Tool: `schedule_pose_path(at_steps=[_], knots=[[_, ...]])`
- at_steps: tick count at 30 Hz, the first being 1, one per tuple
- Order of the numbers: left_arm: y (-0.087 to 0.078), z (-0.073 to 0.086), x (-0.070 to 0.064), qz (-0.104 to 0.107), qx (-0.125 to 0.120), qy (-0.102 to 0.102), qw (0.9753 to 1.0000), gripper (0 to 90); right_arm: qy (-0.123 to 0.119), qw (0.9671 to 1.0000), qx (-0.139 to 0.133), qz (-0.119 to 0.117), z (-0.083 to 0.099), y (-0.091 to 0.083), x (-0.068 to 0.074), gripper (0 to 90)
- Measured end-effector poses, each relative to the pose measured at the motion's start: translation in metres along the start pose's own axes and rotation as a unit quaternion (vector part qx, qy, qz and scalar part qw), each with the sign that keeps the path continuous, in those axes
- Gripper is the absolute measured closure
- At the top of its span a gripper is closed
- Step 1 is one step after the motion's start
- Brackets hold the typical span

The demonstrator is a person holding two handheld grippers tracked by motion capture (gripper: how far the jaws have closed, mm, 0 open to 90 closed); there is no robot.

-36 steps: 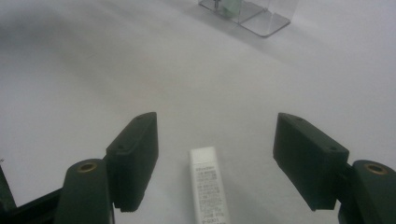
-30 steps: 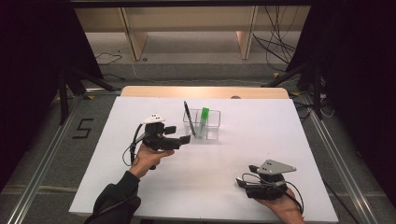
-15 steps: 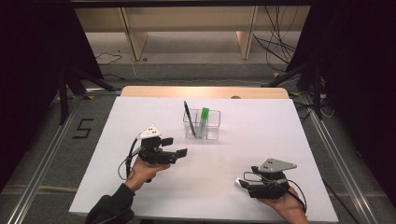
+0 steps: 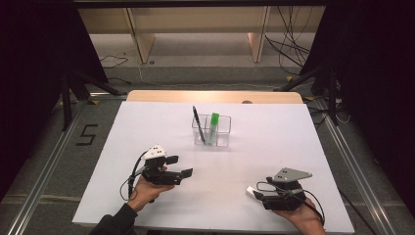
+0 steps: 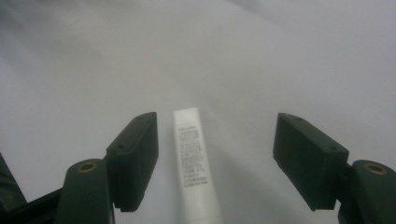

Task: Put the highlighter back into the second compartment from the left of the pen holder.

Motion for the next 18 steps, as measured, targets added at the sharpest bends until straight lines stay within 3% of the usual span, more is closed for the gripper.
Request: schedule_pose_path(at_steps=[10,18], knots=[[-0.003,0.006,0.000,-0.002,0.002,0.000,1.0000,16.8,0.008,0.9999,0.011,-0.001,0.009,-0.003,-0.001,31.4],[-0.002,0.011,-0.011,-0.003,0.018,0.029,0.9994,16.4,-0.003,0.9995,0.030,-0.003,0.013,-0.004,-0.002,30.1]])
Point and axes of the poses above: each handheld gripper's, and its own axes: y roughly forward along the jaws, z roughly out of its underside, x roughly to its left, the point moved 1 cm from there along y, roughly forward along the jaws, and after that the axes turned 6 degrees about z, right-handed, at the moved point
